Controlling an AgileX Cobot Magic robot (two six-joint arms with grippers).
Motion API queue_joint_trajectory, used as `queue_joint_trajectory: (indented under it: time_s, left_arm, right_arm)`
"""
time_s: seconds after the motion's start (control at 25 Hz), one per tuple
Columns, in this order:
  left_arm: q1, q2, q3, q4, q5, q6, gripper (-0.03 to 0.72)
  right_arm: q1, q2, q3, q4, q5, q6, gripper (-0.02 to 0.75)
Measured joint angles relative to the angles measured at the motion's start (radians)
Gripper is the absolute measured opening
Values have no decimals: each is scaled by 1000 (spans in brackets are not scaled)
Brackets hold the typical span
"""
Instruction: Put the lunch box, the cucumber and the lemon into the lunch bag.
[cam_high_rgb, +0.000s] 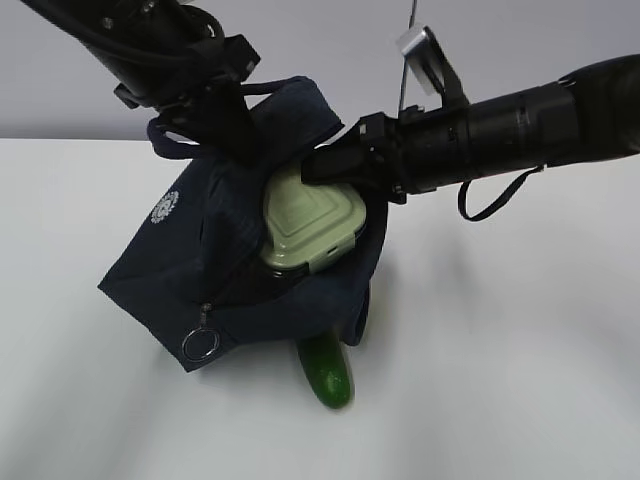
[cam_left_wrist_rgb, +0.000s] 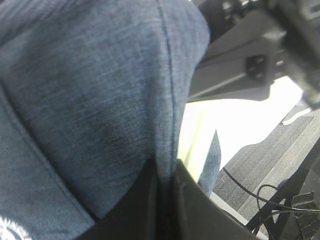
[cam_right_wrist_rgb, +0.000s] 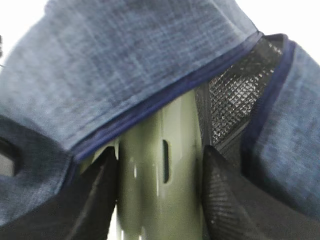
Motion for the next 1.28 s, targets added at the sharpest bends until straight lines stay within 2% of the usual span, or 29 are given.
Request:
queue_joint_trajectory:
  time_s: [0.28, 0.68, 1.28]
  left_arm:
    - [0, 3, 0, -3, 0, 5, -1]
    - [0, 21, 0, -3, 6, 7, -1]
    - [0, 38, 0, -3, -6, 7, -1]
  right_arm:
    - [50, 84, -8, 48, -2, -45, 380]
    - [119, 208, -117, 85, -11, -58, 380]
    - [125, 230, -129, 95, -67, -114, 380]
